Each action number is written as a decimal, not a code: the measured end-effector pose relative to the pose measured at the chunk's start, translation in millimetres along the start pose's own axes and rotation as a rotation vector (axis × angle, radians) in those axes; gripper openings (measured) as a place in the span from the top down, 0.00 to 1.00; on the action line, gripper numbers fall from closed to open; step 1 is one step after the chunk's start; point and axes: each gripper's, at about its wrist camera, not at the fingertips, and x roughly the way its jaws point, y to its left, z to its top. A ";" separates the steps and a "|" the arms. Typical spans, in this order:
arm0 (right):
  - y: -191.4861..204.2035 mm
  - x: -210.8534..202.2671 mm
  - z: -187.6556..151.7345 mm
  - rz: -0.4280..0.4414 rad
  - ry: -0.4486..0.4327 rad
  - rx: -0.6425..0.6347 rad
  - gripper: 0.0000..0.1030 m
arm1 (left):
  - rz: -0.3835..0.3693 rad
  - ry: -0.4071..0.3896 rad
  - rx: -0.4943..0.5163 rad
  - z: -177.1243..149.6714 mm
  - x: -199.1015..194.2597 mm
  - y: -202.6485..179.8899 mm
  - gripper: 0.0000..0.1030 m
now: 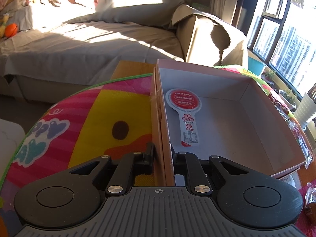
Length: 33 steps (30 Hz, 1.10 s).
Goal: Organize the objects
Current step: 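Grasp the round yellow-wrapped cake with the right tool, then lower the yellow-wrapped cake into the pink box and release it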
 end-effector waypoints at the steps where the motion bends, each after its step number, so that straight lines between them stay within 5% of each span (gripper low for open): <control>1: -2.9 4.4 -2.6 0.023 0.013 0.012 0.18 | 0.001 0.000 0.000 -0.1 0.0 -0.1 0.86; 5: -6.4 20.9 -10.3 0.034 0.069 0.033 0.23 | 0.001 0.000 0.001 -0.1 0.0 0.2 0.86; 7: -8.8 25.1 -12.6 0.058 0.103 0.057 0.44 | 0.001 0.000 0.001 -0.1 0.0 0.0 0.86; 14: 11.2 2.5 -9.5 0.132 0.084 0.009 0.46 | 0.001 0.000 0.001 -0.1 0.0 0.1 0.86; 21: 45.9 -34.7 38.4 0.242 -0.082 -0.049 0.46 | 0.001 0.000 0.000 -0.1 0.0 -0.2 0.86; 27: 75.0 -28.9 95.7 0.231 -0.178 -0.081 0.46 | -0.001 0.000 -0.002 -0.4 0.5 0.2 0.85; 33: 102.6 -1.2 137.4 0.205 -0.176 -0.082 0.46 | -0.005 0.001 -0.002 -0.5 1.0 0.4 0.85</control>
